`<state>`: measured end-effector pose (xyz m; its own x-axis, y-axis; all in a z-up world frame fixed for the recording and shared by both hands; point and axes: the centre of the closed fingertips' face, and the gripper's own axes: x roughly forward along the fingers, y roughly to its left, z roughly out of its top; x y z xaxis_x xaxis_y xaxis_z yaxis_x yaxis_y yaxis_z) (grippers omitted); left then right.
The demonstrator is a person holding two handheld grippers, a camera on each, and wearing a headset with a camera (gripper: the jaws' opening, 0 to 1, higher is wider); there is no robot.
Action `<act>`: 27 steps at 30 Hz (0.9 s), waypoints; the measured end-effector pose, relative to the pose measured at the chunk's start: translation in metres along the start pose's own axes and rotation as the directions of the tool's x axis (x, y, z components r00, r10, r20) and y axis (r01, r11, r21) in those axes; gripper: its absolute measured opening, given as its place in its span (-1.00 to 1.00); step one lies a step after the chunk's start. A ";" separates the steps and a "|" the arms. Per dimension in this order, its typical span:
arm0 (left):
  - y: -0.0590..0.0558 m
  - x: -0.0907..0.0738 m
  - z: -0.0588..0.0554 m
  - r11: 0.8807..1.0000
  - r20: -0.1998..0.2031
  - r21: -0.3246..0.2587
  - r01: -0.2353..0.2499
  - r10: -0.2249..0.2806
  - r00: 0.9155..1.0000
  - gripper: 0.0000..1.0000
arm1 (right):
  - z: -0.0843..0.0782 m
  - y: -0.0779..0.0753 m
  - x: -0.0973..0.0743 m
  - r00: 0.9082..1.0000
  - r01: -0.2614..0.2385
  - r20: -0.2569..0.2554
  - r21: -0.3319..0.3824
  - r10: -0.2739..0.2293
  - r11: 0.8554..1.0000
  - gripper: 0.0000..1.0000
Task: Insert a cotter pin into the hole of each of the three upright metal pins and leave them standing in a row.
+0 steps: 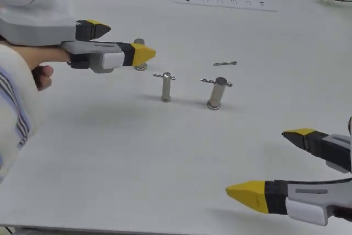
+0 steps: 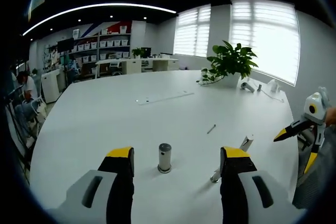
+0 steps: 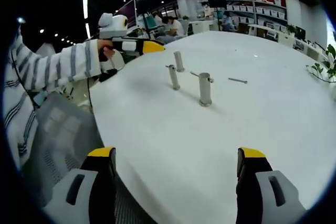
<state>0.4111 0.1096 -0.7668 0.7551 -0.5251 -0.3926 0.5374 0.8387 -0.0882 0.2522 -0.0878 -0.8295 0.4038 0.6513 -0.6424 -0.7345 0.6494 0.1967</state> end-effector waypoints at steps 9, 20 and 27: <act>0.009 0.016 -0.011 0.998 -0.054 0.050 -0.039 0.042 0.998 0.04 | -0.002 -0.004 -0.004 1.000 0.021 -0.004 -0.003 -0.021 1.000 0.91; 0.014 0.042 -0.030 0.992 -0.120 0.116 -0.051 0.065 0.991 -0.31 | -0.005 -0.008 -0.013 0.999 0.046 0.002 0.015 -0.046 0.999 0.89; 0.021 0.051 -0.035 0.990 -0.127 0.117 -0.083 0.097 0.987 -0.55 | -0.004 -0.010 -0.015 0.998 0.056 0.009 0.024 -0.056 0.998 0.88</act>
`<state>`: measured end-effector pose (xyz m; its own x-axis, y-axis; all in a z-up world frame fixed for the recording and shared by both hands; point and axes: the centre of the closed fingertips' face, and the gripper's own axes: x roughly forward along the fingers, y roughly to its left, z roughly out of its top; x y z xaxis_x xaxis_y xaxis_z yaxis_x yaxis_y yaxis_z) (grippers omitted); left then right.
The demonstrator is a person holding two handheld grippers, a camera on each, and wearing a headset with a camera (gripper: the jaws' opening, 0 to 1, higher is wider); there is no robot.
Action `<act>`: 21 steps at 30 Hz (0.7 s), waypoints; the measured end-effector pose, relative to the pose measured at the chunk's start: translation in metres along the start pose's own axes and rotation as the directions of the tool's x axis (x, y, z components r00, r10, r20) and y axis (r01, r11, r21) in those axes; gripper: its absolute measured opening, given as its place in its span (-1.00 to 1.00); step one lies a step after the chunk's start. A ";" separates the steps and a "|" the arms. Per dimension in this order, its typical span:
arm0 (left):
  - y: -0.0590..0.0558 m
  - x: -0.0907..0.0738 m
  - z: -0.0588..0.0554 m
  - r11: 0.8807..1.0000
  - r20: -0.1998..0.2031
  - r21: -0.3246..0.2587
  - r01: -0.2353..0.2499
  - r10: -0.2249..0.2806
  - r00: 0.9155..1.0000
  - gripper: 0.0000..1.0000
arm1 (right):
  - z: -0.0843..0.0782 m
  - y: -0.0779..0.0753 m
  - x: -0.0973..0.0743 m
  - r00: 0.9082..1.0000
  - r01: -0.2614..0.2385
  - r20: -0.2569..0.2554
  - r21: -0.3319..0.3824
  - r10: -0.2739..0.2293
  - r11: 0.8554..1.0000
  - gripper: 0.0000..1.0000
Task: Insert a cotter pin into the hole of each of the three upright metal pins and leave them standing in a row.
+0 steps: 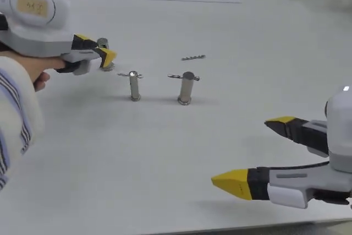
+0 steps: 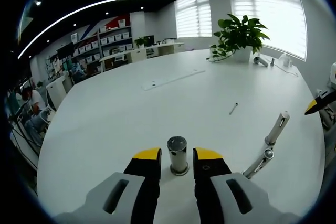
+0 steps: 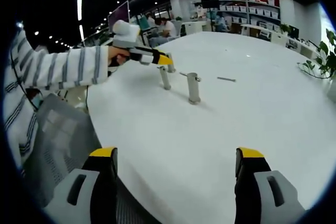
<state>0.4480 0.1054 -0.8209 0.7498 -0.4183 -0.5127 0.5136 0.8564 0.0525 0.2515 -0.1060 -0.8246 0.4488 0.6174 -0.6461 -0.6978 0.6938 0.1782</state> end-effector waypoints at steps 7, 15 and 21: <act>0.006 0.002 -0.007 0.999 -0.024 -0.006 -0.041 0.041 0.999 -0.65 | 0.002 -0.002 -0.002 1.000 0.009 0.012 0.010 -0.009 1.000 0.87; 0.004 0.009 -0.003 0.999 -0.021 0.002 -0.046 0.047 0.999 -0.75 | 0.002 -0.003 -0.005 1.000 0.016 0.025 0.025 -0.017 1.000 0.85; 0.008 0.011 -0.004 0.999 -0.041 0.001 -0.048 0.048 0.998 -0.75 | 0.004 -0.003 -0.007 0.999 0.013 0.043 0.035 -0.014 0.999 0.84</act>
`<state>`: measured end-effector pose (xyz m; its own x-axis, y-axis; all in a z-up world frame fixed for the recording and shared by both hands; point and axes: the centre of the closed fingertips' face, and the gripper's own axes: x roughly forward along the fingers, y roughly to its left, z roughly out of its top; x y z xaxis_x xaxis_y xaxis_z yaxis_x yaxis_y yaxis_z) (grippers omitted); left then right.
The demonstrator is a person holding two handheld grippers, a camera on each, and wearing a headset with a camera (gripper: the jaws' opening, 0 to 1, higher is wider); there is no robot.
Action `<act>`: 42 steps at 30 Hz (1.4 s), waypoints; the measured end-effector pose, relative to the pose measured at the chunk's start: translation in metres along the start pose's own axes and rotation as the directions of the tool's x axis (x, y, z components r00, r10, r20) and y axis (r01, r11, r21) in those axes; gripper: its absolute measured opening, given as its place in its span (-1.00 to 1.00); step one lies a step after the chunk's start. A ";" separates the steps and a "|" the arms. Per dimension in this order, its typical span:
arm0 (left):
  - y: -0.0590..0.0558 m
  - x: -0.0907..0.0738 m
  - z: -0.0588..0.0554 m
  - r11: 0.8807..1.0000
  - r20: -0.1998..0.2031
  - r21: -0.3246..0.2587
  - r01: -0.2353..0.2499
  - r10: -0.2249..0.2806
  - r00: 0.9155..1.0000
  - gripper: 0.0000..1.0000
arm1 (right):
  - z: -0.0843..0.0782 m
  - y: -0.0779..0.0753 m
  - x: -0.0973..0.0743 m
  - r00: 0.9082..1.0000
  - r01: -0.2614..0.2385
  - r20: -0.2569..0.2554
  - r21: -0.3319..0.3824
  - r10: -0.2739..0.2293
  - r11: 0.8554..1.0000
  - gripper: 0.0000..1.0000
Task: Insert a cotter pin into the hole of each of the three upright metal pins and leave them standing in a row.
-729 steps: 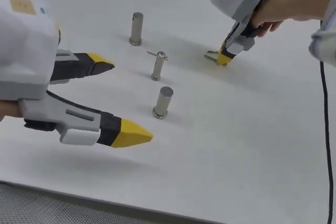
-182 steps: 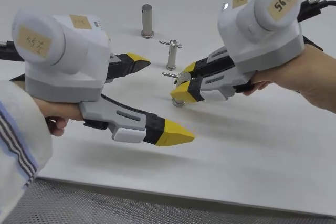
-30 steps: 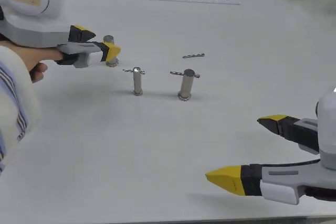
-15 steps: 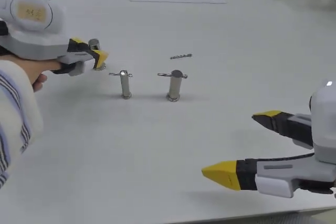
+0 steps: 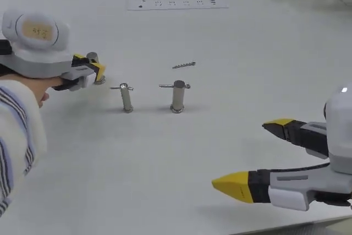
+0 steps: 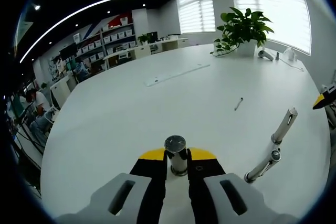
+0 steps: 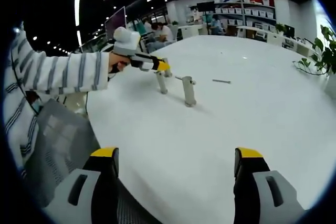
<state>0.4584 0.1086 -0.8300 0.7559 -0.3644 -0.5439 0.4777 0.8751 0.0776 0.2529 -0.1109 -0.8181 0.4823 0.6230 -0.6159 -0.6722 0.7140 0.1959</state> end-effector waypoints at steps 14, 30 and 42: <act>0.003 0.001 -0.002 0.996 -0.010 -0.092 0.000 -0.001 1.000 -0.78 | 0.002 -0.002 -0.003 1.000 -0.004 0.014 0.007 0.004 1.000 0.78; 0.020 -0.022 0.012 0.988 -0.024 -0.156 -0.001 -0.003 1.000 -0.79 | 0.008 -0.010 -0.010 0.999 -0.002 0.044 0.018 0.001 1.000 0.76; 0.007 -0.066 0.017 0.991 0.015 -0.129 0.031 -0.029 0.999 -0.79 | 0.012 -0.013 -0.010 0.998 0.003 0.061 0.010 -0.003 1.000 0.76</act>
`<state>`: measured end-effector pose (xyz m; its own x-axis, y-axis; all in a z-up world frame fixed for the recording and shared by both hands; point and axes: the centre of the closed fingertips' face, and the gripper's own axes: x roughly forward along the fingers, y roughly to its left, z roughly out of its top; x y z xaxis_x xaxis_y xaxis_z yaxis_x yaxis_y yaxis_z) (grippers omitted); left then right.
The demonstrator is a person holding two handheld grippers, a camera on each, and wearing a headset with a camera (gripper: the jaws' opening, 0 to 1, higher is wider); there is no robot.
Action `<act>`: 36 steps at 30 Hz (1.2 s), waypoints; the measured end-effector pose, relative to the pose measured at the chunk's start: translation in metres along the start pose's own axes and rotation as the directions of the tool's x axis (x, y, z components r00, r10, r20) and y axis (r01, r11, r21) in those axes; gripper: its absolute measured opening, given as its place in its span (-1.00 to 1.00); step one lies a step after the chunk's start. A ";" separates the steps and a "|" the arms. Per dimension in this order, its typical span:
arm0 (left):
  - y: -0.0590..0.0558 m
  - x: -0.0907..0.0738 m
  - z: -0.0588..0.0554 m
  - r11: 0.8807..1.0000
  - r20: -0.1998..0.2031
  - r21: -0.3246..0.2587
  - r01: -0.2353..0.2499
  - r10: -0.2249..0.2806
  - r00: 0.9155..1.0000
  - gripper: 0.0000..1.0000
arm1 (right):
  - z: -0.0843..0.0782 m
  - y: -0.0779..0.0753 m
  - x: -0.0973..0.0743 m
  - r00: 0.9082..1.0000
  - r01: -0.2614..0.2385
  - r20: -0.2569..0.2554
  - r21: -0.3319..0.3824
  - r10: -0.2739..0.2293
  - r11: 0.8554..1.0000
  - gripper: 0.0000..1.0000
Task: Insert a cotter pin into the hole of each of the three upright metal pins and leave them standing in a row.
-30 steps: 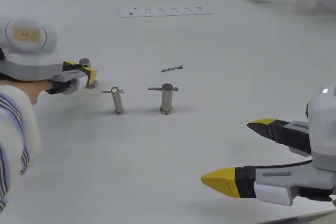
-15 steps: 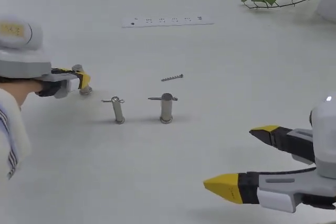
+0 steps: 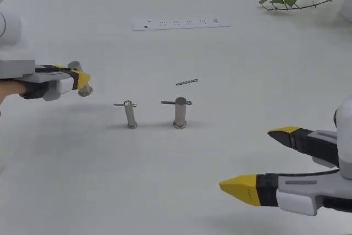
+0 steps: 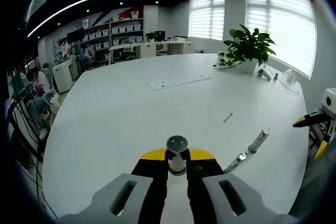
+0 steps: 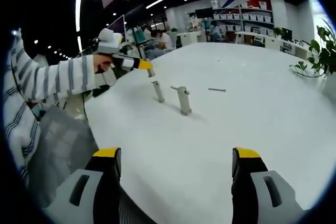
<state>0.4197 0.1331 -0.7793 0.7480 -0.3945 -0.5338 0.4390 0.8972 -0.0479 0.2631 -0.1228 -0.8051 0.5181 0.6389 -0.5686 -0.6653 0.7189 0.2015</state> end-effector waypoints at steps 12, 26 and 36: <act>-0.027 -0.038 -0.010 0.995 0.001 0.070 0.064 -0.064 0.998 -0.79 | -0.002 0.001 0.000 1.000 -0.008 0.009 0.018 0.008 1.000 0.74; -0.081 -0.052 -0.027 0.969 -0.010 0.133 0.208 -0.209 0.978 -0.79 | -0.005 0.001 -0.002 1.000 0.003 0.001 0.013 -0.003 1.000 0.73; -0.127 -0.043 -0.035 0.926 -0.049 0.188 0.327 -0.324 0.945 -0.79 | -0.006 0.001 -0.002 1.000 0.008 -0.006 0.009 -0.008 1.000 0.73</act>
<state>0.3141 0.0427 -0.7797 0.5400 -0.6535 -0.5304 0.7447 0.6646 -0.0607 0.2582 -0.1256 -0.8089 0.5200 0.6318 -0.5749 -0.6566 0.7261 0.2041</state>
